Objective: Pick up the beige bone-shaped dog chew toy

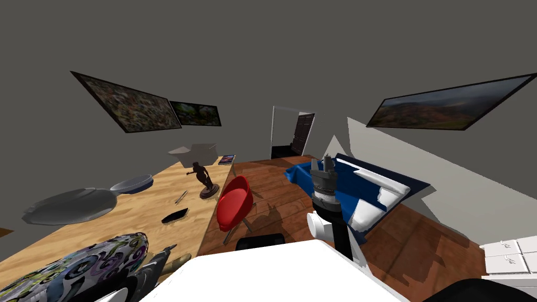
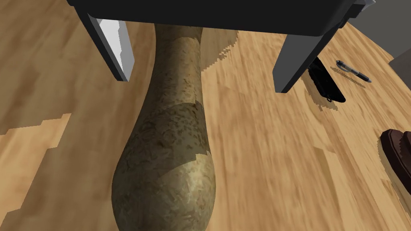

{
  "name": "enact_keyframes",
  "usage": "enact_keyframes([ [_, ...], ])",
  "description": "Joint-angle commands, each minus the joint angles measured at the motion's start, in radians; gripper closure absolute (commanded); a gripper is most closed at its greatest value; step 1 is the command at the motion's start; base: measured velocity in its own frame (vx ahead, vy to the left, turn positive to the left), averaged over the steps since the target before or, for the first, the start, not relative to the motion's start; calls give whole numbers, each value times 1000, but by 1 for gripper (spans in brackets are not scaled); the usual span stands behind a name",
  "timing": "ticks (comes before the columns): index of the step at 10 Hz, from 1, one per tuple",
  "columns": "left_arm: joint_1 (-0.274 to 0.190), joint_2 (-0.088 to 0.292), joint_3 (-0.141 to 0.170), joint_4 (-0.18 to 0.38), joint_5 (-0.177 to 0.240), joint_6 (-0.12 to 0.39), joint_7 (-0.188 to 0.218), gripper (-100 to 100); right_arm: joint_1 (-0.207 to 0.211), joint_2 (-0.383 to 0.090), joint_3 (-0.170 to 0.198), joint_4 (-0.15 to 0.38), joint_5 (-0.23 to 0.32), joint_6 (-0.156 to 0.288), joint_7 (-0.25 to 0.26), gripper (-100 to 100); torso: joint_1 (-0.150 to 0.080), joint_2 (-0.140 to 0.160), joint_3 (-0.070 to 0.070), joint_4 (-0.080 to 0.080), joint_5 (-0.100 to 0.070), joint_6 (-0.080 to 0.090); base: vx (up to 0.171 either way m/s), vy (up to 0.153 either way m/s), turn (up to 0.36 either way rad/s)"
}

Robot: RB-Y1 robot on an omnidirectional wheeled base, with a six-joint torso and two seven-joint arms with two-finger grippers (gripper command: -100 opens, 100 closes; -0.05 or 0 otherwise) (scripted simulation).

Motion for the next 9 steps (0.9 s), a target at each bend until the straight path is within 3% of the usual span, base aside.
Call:
enact_keyframes([
  [1,0,0,0,0,0,0,0,100,0,0,0,0,0,0,0,0,0,0,0,0,0,0,0,0,0],
  [5,1,-1,0,0,1,1,1,100,0,0,0,0,0,0,0,0,-1,-1,-1,0,-1,1,0,0,0],
  [6,1,-1,0,0,1,1,1,0,0,0,0,0,0,0,0,0,-1,-1,-1,0,-1,1,0,0,0],
  [7,25,16,5,-35,18,12,-7,100,0,0,0,0,0,0,0,0,-1,-1,-1,0,-1,1,24,-17,140],
  [9,49,31,10,-72,35,25,-14,100,0,0,0,0,0,0,0,0,-4,-2,-1,-1,-3,-1,47,-32,114],
])
